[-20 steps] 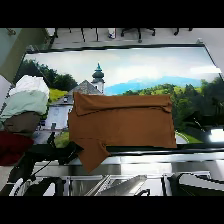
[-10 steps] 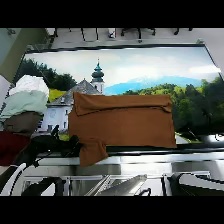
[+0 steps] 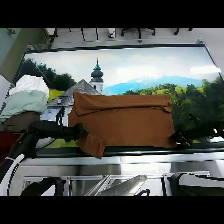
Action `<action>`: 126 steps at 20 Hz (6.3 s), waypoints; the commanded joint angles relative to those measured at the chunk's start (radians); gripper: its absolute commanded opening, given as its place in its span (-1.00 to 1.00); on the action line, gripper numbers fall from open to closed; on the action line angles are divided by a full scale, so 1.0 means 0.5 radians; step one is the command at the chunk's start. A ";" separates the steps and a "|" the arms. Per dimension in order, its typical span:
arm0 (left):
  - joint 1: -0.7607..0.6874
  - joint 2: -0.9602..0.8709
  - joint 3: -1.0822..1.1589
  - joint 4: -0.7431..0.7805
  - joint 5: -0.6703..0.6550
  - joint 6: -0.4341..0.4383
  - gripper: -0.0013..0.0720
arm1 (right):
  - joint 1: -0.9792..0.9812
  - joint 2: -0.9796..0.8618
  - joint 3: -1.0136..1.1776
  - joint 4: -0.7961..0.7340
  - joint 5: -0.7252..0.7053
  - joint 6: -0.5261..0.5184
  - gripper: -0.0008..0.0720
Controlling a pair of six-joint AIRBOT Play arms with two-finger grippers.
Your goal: Fold the shirts.
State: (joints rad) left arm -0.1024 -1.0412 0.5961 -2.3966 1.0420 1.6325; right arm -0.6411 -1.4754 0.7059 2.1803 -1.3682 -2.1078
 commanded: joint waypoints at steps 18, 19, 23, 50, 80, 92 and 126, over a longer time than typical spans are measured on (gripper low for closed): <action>-0.093 0.258 0.386 0.780 -0.020 -0.434 -0.93 | 0.044 0.304 0.220 0.273 0.327 0.154 -0.91; -0.100 0.126 0.504 0.779 -0.067 -0.415 -0.93 | 0.117 0.294 0.303 0.272 0.417 0.152 -0.91; -0.101 -0.450 1.132 0.778 -0.110 -0.324 -0.93 | 0.391 0.130 0.722 0.270 0.714 0.154 -0.91; -0.024 -1.476 2.806 0.755 0.806 -0.388 0.97 | 0.377 -0.893 1.658 0.172 0.306 0.134 0.50; -1.265 -2.493 2.937 0.093 -0.217 -0.320 -0.93 | 0.842 0.172 1.749 0.354 -0.381 0.254 -0.92; -0.761 -1.792 2.832 -0.074 0.438 -0.296 -0.93 | 0.906 0.132 1.747 0.349 -0.351 0.449 -0.92; 0.605 -0.179 2.831 0.446 1.141 -0.227 -0.93 | 1.268 -0.603 1.422 0.352 0.204 0.674 0.95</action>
State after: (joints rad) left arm 0.2008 -1.1248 2.0117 -2.1704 1.6093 1.5196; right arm 0.0109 -1.6951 1.4414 2.2383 -1.2247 -1.6993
